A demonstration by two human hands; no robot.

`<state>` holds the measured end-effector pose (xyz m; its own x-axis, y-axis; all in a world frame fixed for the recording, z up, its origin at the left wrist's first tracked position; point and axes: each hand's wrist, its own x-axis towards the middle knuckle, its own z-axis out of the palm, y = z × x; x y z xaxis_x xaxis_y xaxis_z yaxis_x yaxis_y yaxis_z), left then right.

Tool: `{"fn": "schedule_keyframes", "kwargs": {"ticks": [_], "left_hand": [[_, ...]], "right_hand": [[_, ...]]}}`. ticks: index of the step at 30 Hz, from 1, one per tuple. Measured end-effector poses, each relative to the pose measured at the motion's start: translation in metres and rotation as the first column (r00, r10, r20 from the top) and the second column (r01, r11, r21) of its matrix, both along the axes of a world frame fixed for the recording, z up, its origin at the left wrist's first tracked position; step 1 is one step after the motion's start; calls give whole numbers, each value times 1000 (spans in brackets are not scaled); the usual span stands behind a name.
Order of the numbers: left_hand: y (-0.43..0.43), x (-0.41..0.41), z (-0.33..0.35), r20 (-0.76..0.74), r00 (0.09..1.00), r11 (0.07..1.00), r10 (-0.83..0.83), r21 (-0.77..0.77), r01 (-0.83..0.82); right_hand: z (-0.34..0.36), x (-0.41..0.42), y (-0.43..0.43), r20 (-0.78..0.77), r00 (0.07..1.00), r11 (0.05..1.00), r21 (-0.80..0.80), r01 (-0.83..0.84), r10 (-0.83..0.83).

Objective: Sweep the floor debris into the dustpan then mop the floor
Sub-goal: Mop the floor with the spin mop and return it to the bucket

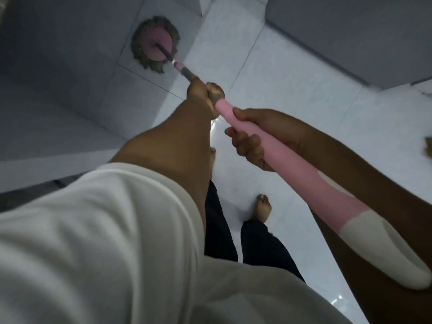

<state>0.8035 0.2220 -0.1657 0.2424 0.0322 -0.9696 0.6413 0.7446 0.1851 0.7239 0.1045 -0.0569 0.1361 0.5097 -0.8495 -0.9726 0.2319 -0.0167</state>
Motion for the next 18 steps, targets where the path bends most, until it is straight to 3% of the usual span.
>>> {"fn": "schedule_keyframes", "kwargs": {"ticks": [4,6,8,11,14,18], "left_hand": [[-30,-77,3,14,994,991,-112,-73,113],[-48,-120,14,7,987,987,-159,-24,159],[-66,-152,28,-13,989,982,-146,-125,143],[-88,-205,41,-12,978,972,-210,-108,208],[-97,-230,47,-12,985,974,-171,-150,167],[-80,-208,46,-7,1000,981,-13,-196,11]], "right_hand": [[23,-76,-41,-49,998,999,-23,-25,24],[36,-113,-61,-74,996,998,-35,-43,41],[48,-149,-81,-98,994,998,-42,-54,50],[64,-191,-108,-126,989,997,2,-74,74],[74,-207,-118,-140,982,991,50,-123,129],[71,-177,-102,-158,970,982,-11,-187,183]]}}
